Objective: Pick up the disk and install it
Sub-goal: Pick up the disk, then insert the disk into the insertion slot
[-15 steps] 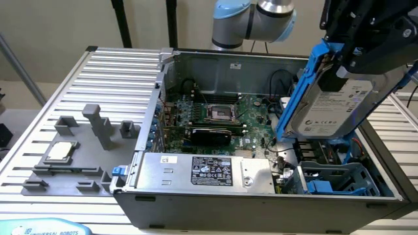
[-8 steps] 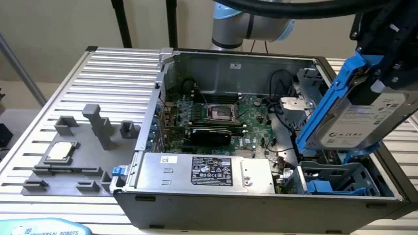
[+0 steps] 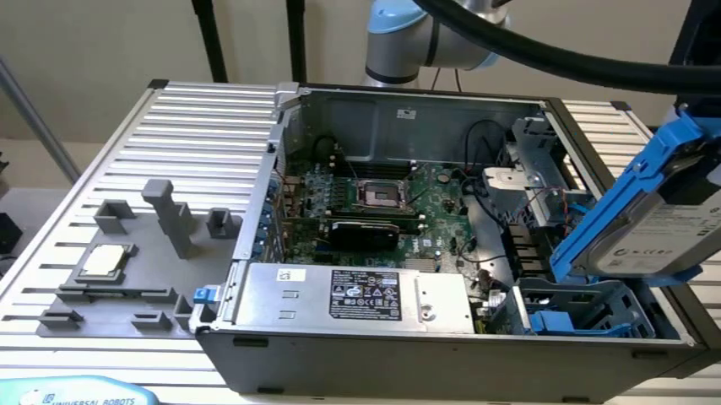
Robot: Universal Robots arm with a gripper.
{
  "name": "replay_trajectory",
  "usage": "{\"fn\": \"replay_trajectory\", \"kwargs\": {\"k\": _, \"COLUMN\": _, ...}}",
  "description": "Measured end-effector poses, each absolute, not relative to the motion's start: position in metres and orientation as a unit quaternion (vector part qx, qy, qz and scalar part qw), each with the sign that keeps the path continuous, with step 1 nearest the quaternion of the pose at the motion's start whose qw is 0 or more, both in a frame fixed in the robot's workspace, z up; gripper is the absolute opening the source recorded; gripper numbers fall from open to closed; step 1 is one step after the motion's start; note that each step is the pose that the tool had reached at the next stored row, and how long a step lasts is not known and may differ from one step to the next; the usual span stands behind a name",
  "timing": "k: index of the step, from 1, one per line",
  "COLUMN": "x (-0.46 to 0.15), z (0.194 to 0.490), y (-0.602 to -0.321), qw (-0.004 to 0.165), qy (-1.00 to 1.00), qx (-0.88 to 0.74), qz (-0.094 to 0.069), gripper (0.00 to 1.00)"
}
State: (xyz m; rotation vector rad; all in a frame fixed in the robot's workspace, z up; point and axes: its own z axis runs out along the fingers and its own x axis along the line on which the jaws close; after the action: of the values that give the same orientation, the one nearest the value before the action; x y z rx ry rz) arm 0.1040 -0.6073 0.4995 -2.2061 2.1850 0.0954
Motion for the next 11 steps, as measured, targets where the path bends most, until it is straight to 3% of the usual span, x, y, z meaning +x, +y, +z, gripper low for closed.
{"fn": "replay_trajectory", "kwargs": {"k": 11, "x": 0.107, "z": 0.4991, "y": -0.6087, "qw": 0.018, "qy": 0.703, "qx": -0.71, "qz": 0.031, "gripper": 0.33}}
